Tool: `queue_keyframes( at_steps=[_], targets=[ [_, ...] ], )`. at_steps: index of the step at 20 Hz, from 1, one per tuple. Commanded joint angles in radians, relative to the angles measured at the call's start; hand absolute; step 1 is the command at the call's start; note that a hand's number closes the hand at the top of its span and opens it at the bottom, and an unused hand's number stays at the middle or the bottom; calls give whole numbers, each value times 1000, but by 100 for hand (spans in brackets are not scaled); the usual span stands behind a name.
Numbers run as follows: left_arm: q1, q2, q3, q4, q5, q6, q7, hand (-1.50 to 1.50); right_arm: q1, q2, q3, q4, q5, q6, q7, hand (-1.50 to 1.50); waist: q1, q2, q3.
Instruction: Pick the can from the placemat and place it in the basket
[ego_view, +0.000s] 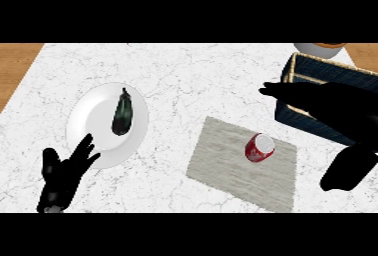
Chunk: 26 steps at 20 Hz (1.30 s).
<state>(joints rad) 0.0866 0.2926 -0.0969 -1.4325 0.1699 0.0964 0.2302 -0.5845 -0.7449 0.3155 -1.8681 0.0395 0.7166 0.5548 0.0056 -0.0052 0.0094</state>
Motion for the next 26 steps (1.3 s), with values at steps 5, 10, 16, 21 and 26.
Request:
queue_keyframes(
  at_steps=[5,10,16,21,26],
  targets=[
    [-1,-21,-4,50,-20,-10,38,0,29,90,64,99,213,5,-80,-150,2,7,-9],
    [27,-6,11,51,-19,-31,33,0,133,126,126,134,361,-92,-202,-150,-1,8,-9],
    [50,-17,38,65,-16,-56,-11,0,135,170,88,190,428,-100,-262,-150,-1,6,-9],
    [-15,-19,42,69,-34,-55,56,0,139,184,64,260,500,-129,-356,-150,-2,7,-9],
    [27,-63,20,59,-67,-44,7,0,193,208,61,268,546,-146,-411,-150,-5,5,-9]
  ],
)
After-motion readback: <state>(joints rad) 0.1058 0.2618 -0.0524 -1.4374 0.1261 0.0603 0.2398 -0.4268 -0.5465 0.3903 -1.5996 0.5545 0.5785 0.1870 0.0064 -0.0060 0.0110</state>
